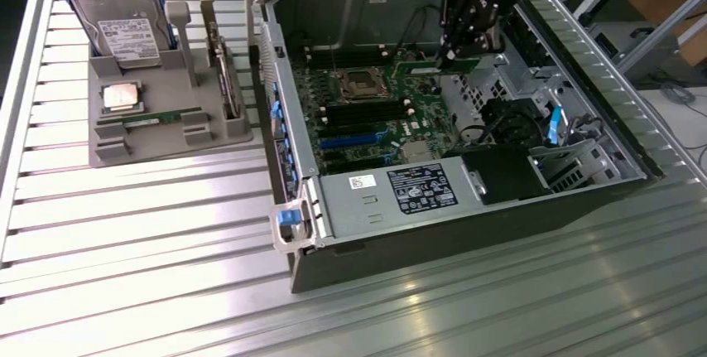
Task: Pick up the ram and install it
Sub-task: 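Insert the ram into the slot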
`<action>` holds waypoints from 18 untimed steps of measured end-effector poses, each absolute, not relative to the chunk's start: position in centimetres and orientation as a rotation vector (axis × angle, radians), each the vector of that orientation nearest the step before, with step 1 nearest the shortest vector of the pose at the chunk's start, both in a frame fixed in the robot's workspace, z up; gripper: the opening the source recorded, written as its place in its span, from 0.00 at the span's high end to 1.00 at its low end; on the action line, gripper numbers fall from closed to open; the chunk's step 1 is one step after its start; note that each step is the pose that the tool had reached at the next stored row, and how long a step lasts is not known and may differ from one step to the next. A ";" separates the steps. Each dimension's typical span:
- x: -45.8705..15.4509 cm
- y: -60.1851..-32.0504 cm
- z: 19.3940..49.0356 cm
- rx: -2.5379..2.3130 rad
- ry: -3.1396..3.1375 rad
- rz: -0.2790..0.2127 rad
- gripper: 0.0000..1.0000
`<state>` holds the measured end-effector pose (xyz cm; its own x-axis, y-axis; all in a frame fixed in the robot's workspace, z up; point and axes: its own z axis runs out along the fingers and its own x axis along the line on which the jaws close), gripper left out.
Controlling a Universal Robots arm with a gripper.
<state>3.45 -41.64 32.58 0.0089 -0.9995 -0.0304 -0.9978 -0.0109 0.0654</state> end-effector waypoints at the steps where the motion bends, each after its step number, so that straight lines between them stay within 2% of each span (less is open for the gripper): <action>1: 3.5 -41.6 32.5 2.213 -2.191 -0.105 0.87; 18: 3.4 -41.7 31.9 2.213 -2.191 -0.105 0.87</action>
<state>3.45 -41.70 31.90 0.0089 -0.9995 -0.0304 -0.9978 -0.0109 0.0654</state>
